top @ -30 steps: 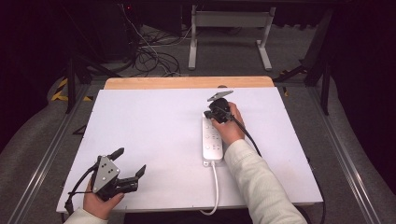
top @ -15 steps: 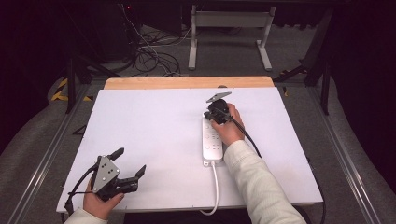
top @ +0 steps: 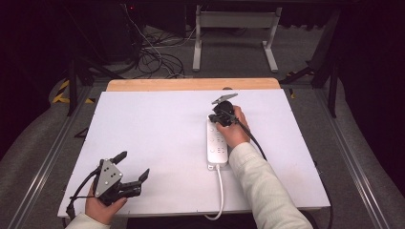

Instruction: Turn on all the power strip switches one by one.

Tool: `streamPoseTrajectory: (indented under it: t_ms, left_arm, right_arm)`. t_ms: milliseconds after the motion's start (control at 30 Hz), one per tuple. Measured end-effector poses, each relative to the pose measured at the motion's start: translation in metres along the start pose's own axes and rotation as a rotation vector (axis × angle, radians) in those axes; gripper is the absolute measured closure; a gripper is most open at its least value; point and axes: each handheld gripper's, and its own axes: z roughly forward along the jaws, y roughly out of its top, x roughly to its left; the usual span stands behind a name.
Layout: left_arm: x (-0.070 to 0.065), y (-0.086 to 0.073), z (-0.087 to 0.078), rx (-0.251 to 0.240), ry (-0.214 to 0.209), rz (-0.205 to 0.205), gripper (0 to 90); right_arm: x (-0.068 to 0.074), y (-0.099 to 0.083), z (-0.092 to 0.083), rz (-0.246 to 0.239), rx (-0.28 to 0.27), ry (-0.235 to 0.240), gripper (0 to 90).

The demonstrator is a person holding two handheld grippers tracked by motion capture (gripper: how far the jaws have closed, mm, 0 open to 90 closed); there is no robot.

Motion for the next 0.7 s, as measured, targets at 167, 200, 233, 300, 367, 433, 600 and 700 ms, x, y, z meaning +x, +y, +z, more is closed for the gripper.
streamPoseTrajectory:
  t_ms: [167,200,233,300,367,433,600,700]
  left_arm:
    - [0.000,0.000,0.000,0.000,-0.001,0.001,12.3]
    - [0.000,0.000,0.000,0.000,-0.001,0.001,12.3]
    - [0.000,0.000,0.000,-0.001,-0.002,0.000,12.3]
    - [0.000,0.000,0.000,0.001,-0.002,0.000,12.3]
    - [0.001,0.000,0.000,0.000,-0.003,-0.001,12.3]
    - [0.001,0.000,0.000,0.000,-0.003,-0.002,12.3]
    - [0.002,0.000,0.002,0.004,-0.004,-0.006,12.3]
    - [0.001,0.000,0.002,0.001,-0.003,-0.008,12.3]
  right_arm:
    - [0.002,0.000,0.001,-0.008,0.001,-0.019,90.0]
    - [0.002,0.000,0.001,-0.002,0.004,-0.021,90.0]
    - [0.002,0.000,0.002,0.004,0.005,-0.022,90.0]
    - [0.003,0.001,0.001,0.004,0.010,-0.023,90.0]
    - [0.002,0.001,0.001,-0.007,0.010,-0.013,90.0]
    - [0.000,0.001,-0.004,-0.013,-0.008,-0.024,90.0]
    - [0.003,0.001,-0.015,-0.017,-0.073,0.028,90.0]
    - [0.006,0.002,-0.022,-0.030,-0.092,0.033,90.0]
